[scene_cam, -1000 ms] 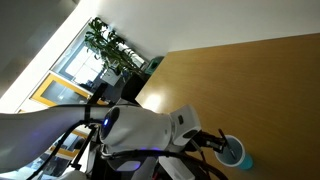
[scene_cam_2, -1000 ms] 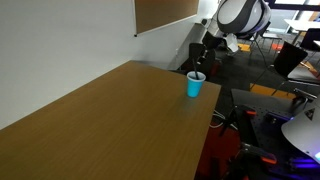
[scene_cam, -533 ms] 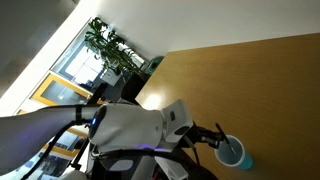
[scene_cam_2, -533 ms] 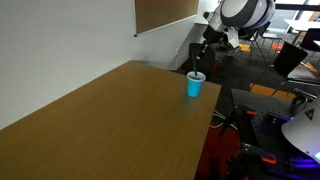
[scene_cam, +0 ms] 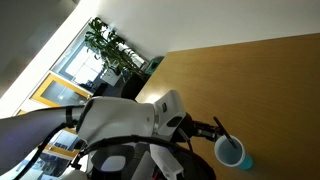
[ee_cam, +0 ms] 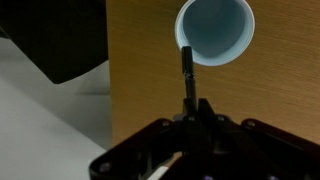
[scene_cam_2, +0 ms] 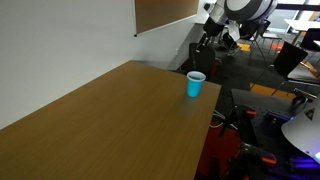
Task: Remove the pen from the cup
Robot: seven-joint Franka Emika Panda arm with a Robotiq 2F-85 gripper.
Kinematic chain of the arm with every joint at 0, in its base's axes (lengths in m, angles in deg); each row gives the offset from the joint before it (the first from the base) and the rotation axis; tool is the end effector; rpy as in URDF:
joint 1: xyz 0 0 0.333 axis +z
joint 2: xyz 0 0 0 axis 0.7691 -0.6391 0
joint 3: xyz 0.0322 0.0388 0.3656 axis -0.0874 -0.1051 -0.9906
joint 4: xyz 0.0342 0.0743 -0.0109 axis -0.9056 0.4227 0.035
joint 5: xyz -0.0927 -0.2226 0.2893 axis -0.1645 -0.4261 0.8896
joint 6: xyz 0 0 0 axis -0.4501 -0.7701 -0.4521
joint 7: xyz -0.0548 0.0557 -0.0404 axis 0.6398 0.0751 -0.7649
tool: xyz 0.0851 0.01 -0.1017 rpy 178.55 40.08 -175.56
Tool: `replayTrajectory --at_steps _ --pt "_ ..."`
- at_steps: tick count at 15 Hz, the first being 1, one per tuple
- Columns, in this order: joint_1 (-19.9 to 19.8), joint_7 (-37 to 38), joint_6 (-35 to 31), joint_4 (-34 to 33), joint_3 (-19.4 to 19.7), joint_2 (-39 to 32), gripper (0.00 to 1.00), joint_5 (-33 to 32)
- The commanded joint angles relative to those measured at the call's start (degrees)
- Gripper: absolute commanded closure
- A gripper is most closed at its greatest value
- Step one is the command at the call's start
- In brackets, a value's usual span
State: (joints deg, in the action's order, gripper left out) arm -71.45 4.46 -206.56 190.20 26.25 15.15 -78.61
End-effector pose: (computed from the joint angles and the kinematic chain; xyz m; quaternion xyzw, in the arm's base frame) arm 0.3590 -0.2397 0.3515 0.9793 -0.0144 0.1822 0.0867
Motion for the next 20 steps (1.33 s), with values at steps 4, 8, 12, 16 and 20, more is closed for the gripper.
replayTrajectory --at_steps 4,8,12,16,20 --pt "3.02 8.90 14.28 -6.97 2.74 3.35 0.98 -8.42" --pt "5.14 12.34 23.08 -13.14 2.50 3.03 0.98 -9.87" --pt "7.80 13.27 33.21 -20.86 1.85 -0.19 0.98 -9.49" --pt "10.03 14.50 40.05 -28.99 0.83 -6.47 0.98 -8.83" --pt "10.97 16.28 44.19 -37.14 -0.57 -14.58 0.98 -8.38"
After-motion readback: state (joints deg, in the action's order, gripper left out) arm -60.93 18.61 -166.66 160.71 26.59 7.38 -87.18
